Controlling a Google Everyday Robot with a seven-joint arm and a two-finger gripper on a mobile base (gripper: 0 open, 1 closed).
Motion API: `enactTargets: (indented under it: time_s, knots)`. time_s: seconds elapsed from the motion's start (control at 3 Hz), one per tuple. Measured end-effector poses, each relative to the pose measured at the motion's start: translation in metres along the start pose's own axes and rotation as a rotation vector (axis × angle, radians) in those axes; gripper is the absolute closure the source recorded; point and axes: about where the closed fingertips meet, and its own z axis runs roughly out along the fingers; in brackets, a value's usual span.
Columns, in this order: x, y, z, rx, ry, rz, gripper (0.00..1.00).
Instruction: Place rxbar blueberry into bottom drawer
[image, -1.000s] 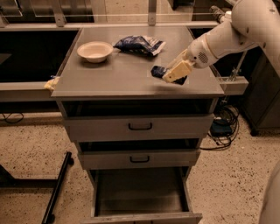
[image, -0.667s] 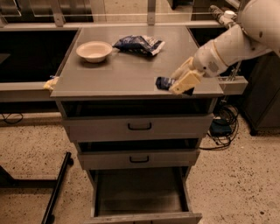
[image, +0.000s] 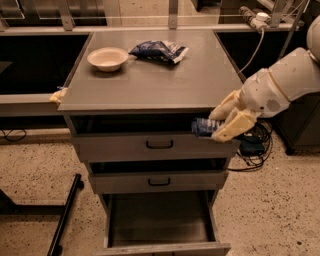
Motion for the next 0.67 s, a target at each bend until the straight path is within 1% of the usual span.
enactTargets:
  time_s: [0.33,0.67]
  knots:
    - [0.0432,0.0264,0.0359,-0.031,0.051,-0.049,1.00]
    - [0.0433,0.0264,0.0361,-0.031,0.051,-0.049,1.00]
